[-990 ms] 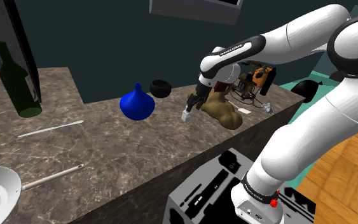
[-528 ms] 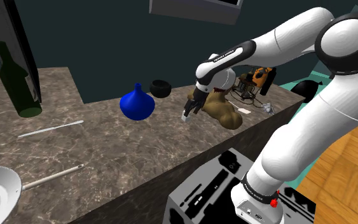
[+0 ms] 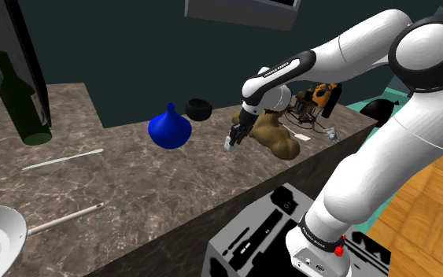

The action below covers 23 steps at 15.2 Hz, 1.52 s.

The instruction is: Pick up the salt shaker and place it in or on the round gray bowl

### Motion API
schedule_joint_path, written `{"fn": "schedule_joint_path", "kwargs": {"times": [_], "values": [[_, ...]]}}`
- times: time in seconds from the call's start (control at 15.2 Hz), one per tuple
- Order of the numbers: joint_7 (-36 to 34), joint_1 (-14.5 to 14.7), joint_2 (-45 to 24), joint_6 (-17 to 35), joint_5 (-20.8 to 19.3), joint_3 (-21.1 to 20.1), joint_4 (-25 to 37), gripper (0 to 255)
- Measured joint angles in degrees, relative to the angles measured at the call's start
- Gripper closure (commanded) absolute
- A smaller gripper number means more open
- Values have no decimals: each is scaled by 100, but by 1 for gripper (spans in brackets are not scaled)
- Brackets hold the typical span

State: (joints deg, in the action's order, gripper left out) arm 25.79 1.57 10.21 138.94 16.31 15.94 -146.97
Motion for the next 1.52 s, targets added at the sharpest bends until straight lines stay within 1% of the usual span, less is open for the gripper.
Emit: {"fn": "schedule_joint_path", "kwargs": {"times": [0.59, 1.52], "values": [[-24, -8, 33, -34, -24, -1, 9, 255], [-533, -156, 729, -1126, -488, -114, 473, 255]]}}
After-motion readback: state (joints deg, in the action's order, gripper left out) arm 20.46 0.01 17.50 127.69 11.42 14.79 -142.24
